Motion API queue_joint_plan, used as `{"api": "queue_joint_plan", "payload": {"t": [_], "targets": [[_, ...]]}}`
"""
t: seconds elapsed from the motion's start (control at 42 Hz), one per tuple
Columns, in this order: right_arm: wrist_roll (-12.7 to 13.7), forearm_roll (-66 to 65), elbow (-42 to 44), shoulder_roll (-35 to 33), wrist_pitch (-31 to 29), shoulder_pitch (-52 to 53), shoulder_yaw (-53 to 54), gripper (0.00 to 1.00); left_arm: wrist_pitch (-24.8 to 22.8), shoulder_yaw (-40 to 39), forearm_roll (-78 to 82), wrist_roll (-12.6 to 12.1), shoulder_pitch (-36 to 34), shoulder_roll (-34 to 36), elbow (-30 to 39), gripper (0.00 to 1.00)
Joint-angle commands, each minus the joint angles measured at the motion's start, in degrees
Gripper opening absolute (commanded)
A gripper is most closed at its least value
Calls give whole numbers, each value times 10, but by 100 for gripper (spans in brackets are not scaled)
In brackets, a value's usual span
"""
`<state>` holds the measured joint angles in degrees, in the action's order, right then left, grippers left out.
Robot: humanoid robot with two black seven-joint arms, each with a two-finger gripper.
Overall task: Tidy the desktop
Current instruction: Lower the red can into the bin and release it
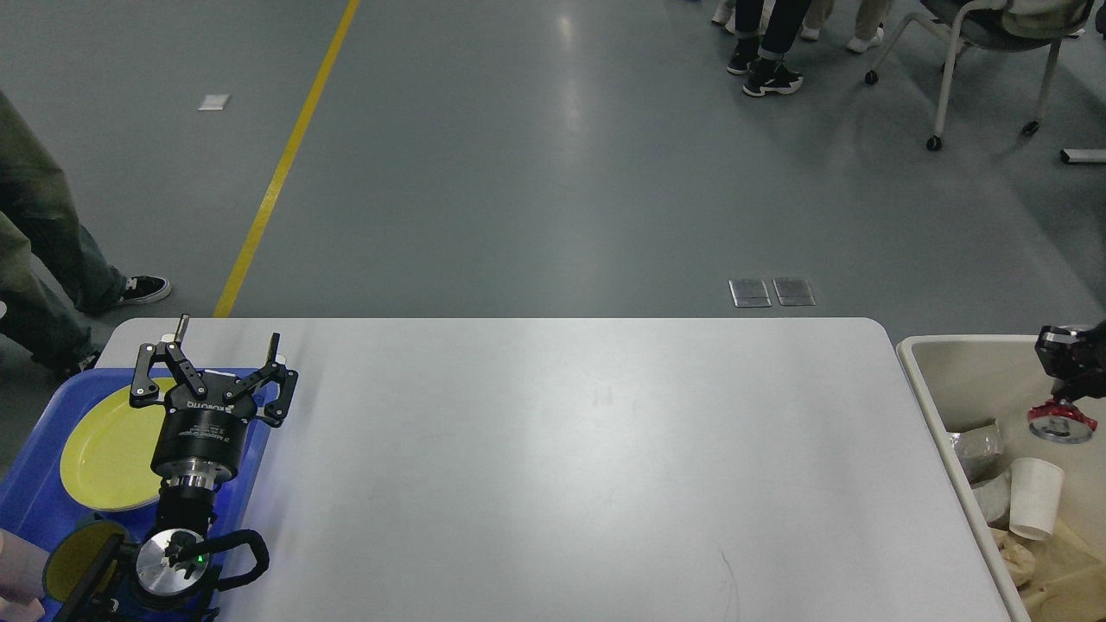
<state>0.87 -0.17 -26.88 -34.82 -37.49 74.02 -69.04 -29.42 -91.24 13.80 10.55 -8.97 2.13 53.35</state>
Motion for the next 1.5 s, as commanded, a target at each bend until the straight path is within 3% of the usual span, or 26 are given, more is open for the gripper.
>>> {"api": "queue_joint_plan", "payload": {"t": [0.0, 0.214, 0.333, 0.524, 0.904, 0.928, 0.952, 0.999, 1.047, 1.475], "targets": [[0, 1, 102, 5, 47, -131, 59, 0, 1, 0, 0, 0, 0, 0, 0, 96], [2, 1, 149, 27, 267, -298, 156, 0, 1, -1, 0, 0, 0, 1, 0, 96], [8, 1, 175, 74, 370, -379, 174, 0, 1, -1, 0, 0, 0, 0, 0, 96], [17, 6, 196, 106, 409, -423, 189, 0, 0, -1, 0, 0, 0, 1, 0, 96], [19, 10, 196, 111, 414, -437, 194, 1, 0, -1, 0, 0, 0, 1, 0, 96], [19, 10, 196, 110, 415, -436, 194, 38, 0, 0, 0, 0, 0, 1, 0, 96], [19, 11, 196, 110, 418, -435, 195, 55, 1, -1, 0, 0, 0, 1, 0, 96], [19, 11, 195, 110, 428, -433, 199, 81, 1, 0, 0, 0, 0, 1, 0, 96], [19, 10, 192, 110, 439, -434, 205, 99, 1, 0, 0, 0, 0, 1, 0, 96], [10, 10, 185, 106, 439, -419, 209, 100, 1, 0, 0, 0, 0, 1, 0, 96]]}}
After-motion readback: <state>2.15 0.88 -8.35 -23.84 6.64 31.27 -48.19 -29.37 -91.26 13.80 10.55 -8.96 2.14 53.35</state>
